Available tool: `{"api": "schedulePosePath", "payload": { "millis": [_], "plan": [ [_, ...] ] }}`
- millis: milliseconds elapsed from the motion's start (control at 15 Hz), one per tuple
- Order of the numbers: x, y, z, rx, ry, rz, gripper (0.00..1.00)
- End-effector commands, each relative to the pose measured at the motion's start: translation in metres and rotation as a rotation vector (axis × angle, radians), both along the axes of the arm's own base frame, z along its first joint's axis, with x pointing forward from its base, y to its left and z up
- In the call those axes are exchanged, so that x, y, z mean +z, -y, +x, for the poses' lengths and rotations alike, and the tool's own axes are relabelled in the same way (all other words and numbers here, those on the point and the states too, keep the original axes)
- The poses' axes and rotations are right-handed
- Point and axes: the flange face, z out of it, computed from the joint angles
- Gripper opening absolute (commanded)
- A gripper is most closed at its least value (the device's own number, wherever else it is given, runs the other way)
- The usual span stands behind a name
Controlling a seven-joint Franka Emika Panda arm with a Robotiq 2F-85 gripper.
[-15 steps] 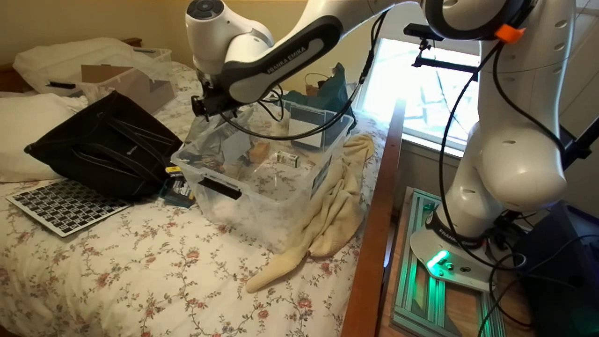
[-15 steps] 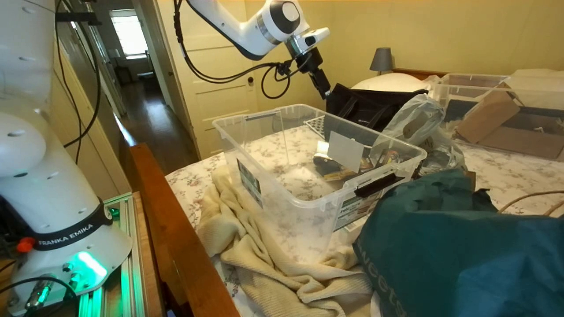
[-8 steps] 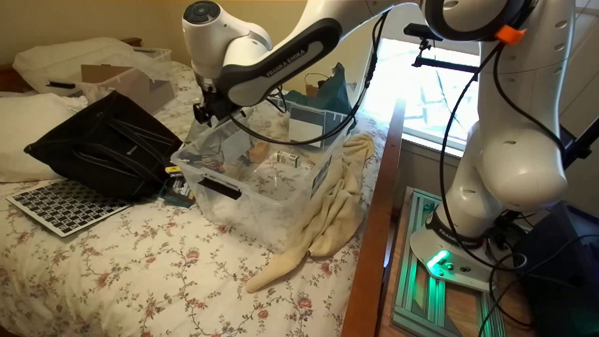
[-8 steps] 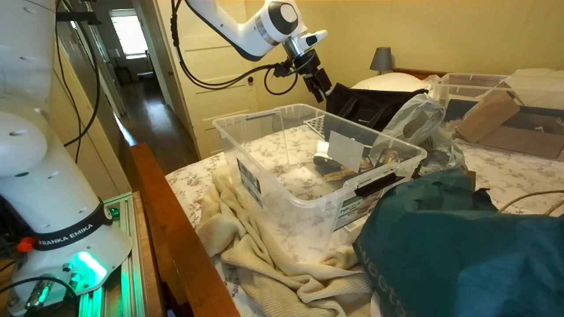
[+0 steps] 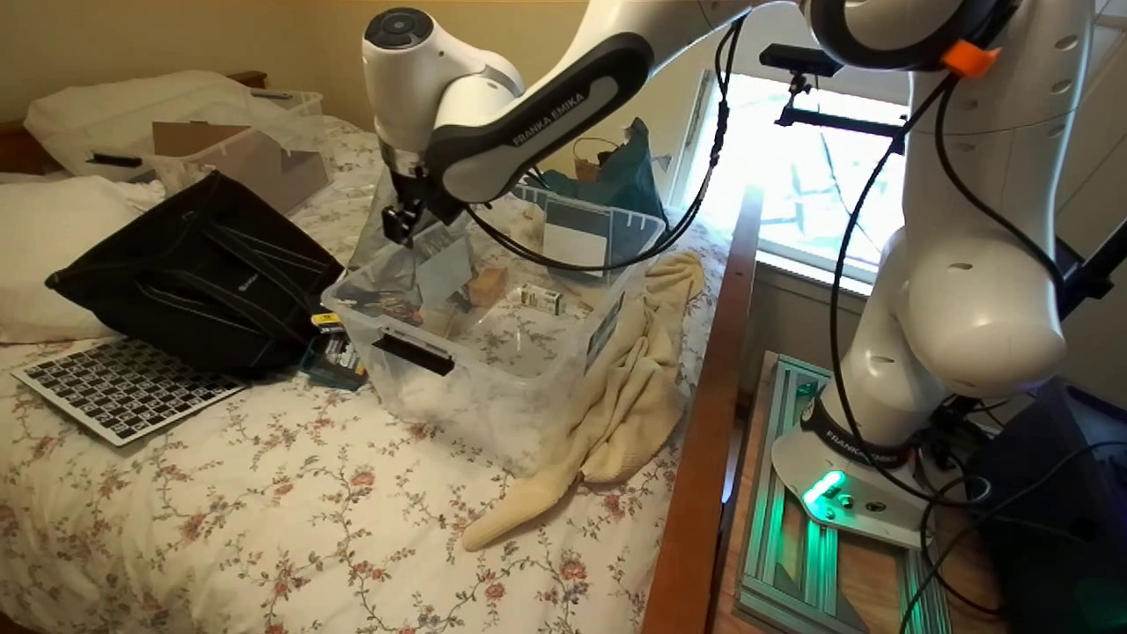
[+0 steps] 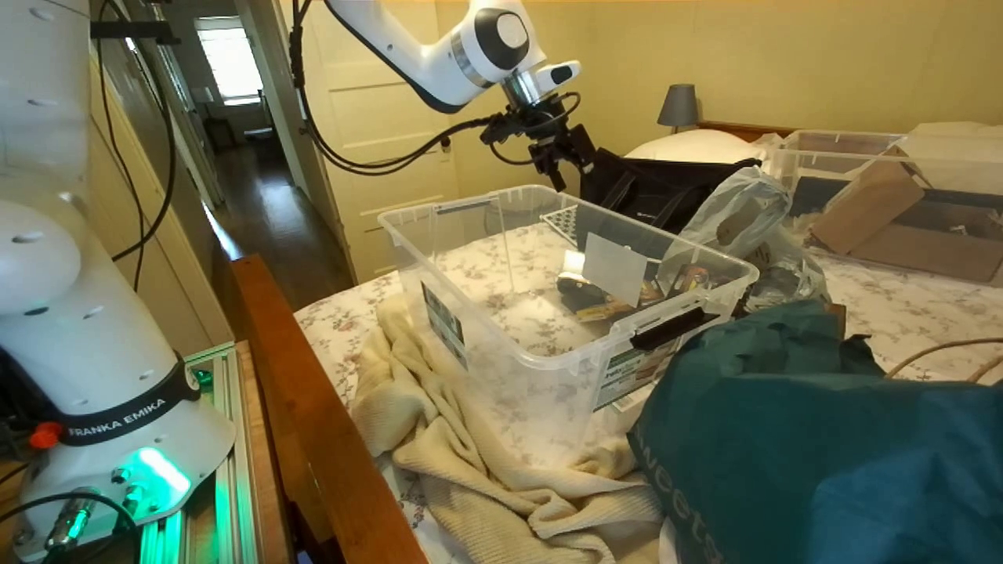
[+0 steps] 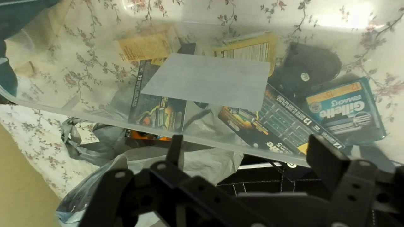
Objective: Remove the black pack from the clear bowl and put it on the bed
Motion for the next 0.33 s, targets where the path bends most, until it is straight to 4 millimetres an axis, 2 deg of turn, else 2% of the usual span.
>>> {"api": "schedulePosePath", "payload": {
  "millis": [0, 267],
  "plan": [
    [0.0, 0.0021, -0.0015, 0.003, -0.009, 0.004, 1.0],
    [-0.0013, 0.0042, -0.0054, 0.003, -0.018, 0.006, 1.0]
  ]
}}
